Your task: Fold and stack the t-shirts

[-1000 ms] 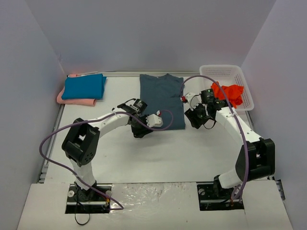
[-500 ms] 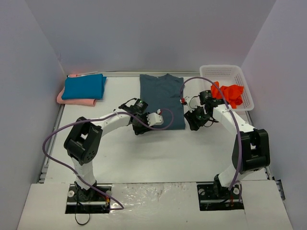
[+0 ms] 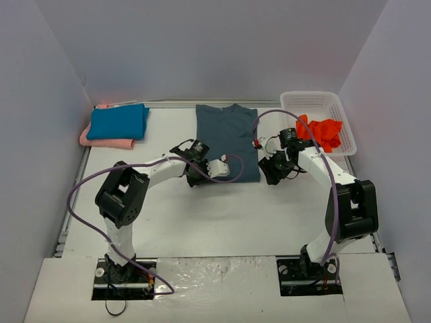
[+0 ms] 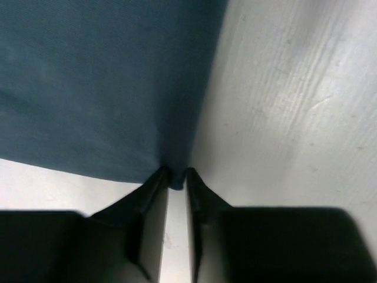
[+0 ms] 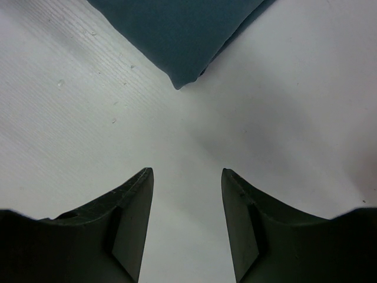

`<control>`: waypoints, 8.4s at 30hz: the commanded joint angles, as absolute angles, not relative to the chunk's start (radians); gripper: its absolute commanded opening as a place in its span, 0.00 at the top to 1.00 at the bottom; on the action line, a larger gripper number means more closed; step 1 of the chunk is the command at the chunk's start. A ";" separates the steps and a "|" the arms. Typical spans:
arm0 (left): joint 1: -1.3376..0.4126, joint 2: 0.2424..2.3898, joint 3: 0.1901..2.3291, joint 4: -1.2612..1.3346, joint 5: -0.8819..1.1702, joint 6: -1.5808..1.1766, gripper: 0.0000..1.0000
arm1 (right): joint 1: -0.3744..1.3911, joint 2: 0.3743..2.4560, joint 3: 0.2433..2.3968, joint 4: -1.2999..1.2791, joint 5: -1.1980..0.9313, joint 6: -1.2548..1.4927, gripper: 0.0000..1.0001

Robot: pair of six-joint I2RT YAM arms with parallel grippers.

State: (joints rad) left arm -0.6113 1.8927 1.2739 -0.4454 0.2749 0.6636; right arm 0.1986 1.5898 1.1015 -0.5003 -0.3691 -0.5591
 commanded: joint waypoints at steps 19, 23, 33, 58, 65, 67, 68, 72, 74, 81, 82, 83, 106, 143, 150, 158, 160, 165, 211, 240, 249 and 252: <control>-0.525 1.939 1.371 -0.684 0.527 0.675 0.98 | 0.201 1.313 1.085 -0.473 -0.500 -0.627 0.59; -0.523 1.940 1.407 -0.729 0.549 0.678 0.98 | 0.218 1.302 1.046 -0.471 -0.531 -0.699 0.61; -0.514 1.962 1.460 -0.820 0.601 0.690 0.98 | 0.308 1.348 0.930 -0.327 -0.511 -0.771 0.67; -0.500 2.002 1.493 -0.851 0.657 0.684 0.98 | 0.396 1.701 1.000 -0.281 -0.451 -0.824 0.69; -0.492 2.029 1.517 -0.861 0.680 0.677 0.98 | 0.397 1.744 0.976 -0.284 -0.456 -0.822 0.68; -0.489 2.033 1.519 -0.859 0.684 0.675 0.98 | 0.397 1.759 0.973 -0.282 -0.454 -0.819 0.68; -0.489 2.036 1.519 -0.861 0.687 0.676 0.98 | 0.397 1.764 0.970 -0.284 -0.453 -0.819 0.68; -0.483 2.042 1.519 -0.870 0.696 0.683 0.98 | 0.397 1.778 0.966 -0.281 -0.433 -0.822 0.68; -0.479 2.040 1.522 -0.879 0.716 0.687 0.98 | 0.397 1.790 0.968 -0.279 -0.419 -0.819 0.69; -0.439 2.025 1.528 -0.908 0.764 0.693 0.98 | 0.399 1.807 0.969 -0.273 -0.361 -0.795 0.96; -0.431 2.020 1.526 -0.911 0.764 0.698 0.98 | 0.397 1.801 0.971 -0.275 -0.360 -0.782 0.99; -0.428 2.017 1.528 -0.916 0.761 0.703 0.98 | 0.397 1.793 0.974 -0.281 -0.362 -0.776 1.00; -0.428 1.789 1.655 -1.406 0.764 0.937 0.98 | 0.471 1.408 1.164 -0.721 -0.451 -0.684 1.00; -0.456 1.781 1.876 -1.348 0.617 0.721 0.98 | 0.357 1.460 1.414 -0.836 -0.452 -0.802 1.00; -0.448 1.825 1.920 -1.286 0.591 0.693 0.98 | 0.333 1.542 1.460 -0.795 -0.476 -0.831 1.00; -0.448 1.893 1.997 -1.223 0.543 0.664 0.98 | 0.313 1.626 1.534 -0.758 -0.456 -0.831 1.00; -0.446 1.907 2.019 -1.210 0.531 0.666 0.98 | 0.305 1.637 1.545 -0.750 -0.449 -0.833 1.00; -0.445 1.957 2.100 -1.210 0.502 0.667 0.98 | 0.284 1.686 1.585 -0.736 -0.434 -0.836 1.00; -0.436 2.313 2.382 -1.022 0.324 0.643 0.98 | 0.160 2.095 1.887 -0.663 -0.423 -0.830 1.00; -0.436 2.531 2.473 -0.900 0.078 0.598 0.97 | 0.146 2.433 2.126 -0.598 -0.407 -0.778 1.00; -0.439 2.522 2.500 -0.858 0.034 0.554 0.88 | 0.147 2.416 2.160 -0.488 -0.342 -0.692 0.68; -0.443 2.467 2.516 -0.839 0.029 0.542 0.81 | 0.155 2.361 2.160 -0.421 -0.307 -0.657 0.65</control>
State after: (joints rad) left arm -0.4515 2.5580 2.4569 -0.8543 0.0891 0.5739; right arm 0.1623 2.4275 2.1216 -0.4946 -0.3820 -0.7120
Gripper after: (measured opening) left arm 0.188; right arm 0.341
